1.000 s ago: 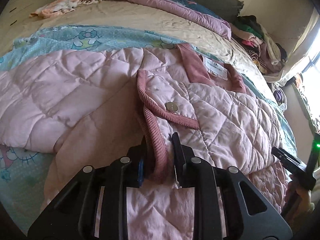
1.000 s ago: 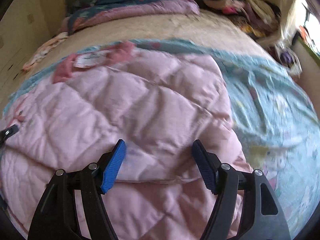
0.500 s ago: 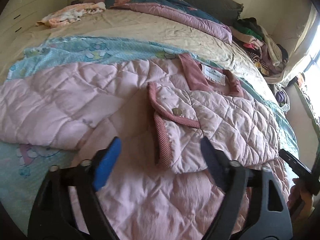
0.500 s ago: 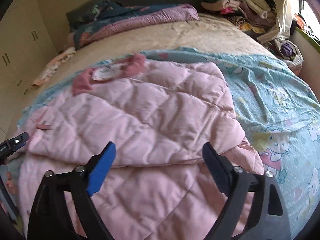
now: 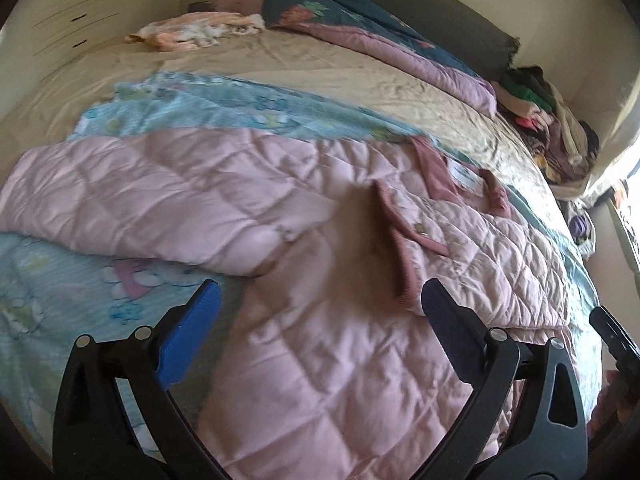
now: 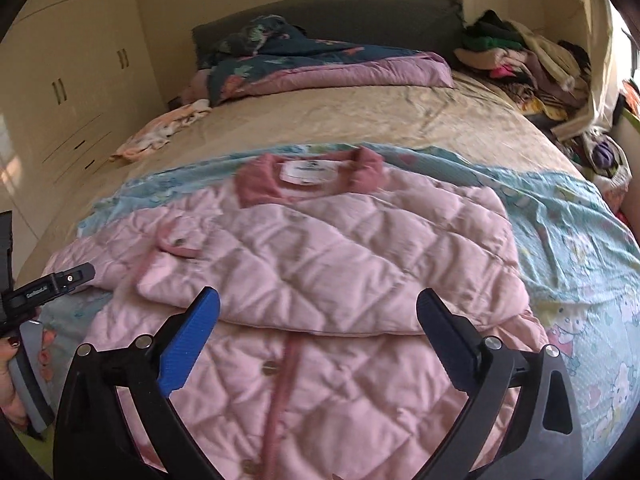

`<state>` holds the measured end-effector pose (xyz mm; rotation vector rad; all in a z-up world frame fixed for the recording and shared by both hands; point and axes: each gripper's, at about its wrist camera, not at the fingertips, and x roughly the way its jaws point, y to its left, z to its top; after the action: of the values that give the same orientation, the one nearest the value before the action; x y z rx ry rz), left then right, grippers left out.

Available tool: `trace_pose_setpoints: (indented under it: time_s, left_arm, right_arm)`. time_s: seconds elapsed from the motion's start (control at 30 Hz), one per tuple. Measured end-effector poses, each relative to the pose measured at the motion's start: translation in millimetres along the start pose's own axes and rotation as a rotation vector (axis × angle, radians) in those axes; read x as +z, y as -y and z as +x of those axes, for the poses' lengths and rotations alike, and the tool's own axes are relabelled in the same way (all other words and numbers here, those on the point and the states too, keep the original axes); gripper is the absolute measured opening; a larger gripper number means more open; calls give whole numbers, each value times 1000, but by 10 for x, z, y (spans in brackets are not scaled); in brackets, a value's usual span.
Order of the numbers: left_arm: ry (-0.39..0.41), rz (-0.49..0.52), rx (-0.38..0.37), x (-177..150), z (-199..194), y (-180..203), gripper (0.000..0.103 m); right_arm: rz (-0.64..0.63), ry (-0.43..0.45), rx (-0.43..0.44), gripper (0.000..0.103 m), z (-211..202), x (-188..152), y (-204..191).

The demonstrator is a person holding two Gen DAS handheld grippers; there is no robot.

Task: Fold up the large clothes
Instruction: 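Move the left gripper to the other sleeve and grasp its cuff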

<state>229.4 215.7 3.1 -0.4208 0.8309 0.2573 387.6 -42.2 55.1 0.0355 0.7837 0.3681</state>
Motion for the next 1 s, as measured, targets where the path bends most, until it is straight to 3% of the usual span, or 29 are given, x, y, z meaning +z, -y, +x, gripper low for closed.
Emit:
trace_pose_setpoints:
  time_s: [0.43, 1.0]
  left_arm:
    - [68, -126, 83, 1, -254, -763, 94]
    - [103, -283, 162, 81, -321, -1593, 94]
  right_arm:
    - [-130, 17, 82, 98, -43, 107, -917]
    - [-302, -22, 190, 98, 272, 139, -2129]
